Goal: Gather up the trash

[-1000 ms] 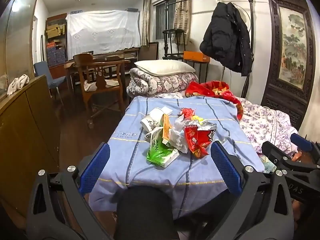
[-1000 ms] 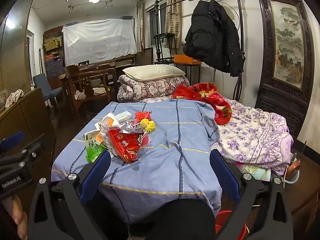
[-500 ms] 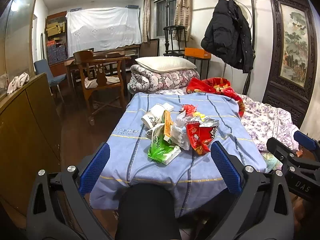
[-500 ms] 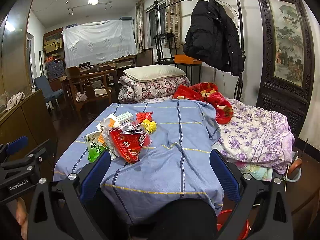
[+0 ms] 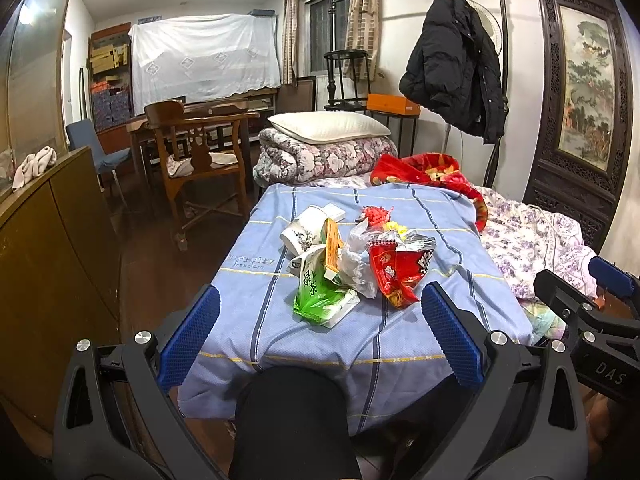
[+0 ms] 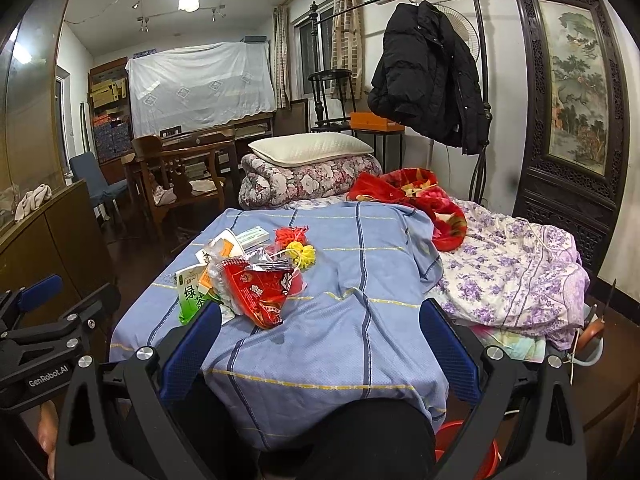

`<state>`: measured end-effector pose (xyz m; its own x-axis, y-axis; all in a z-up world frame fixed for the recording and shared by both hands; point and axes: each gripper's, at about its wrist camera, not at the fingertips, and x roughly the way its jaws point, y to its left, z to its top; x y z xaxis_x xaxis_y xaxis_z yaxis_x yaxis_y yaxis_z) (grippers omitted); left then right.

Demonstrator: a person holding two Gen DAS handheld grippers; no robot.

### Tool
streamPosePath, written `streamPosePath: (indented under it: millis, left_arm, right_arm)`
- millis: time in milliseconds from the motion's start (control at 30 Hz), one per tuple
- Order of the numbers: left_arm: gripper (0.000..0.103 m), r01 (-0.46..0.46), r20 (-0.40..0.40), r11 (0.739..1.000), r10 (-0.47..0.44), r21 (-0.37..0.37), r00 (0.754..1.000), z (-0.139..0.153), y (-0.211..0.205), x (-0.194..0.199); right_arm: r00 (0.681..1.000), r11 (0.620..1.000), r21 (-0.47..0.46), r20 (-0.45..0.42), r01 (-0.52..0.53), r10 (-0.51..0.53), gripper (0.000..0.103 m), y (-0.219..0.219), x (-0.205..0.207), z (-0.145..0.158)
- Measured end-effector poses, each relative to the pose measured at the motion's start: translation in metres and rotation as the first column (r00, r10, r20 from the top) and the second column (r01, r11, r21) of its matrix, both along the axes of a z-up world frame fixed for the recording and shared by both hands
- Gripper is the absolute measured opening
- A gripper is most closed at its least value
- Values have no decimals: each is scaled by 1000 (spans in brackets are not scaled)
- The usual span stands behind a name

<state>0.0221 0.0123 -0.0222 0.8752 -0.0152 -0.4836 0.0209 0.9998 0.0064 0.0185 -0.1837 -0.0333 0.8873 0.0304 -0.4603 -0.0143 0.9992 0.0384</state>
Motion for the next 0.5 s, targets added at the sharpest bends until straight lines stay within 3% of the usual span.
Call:
streamPosePath:
  millis: [500]
  left_arm:
    - [97,3,-1,1000,-3,-3,1000,-2,-1,-1]
  right_arm:
    - [1000,1000,2,4,-2,2,97,1,-1,2]
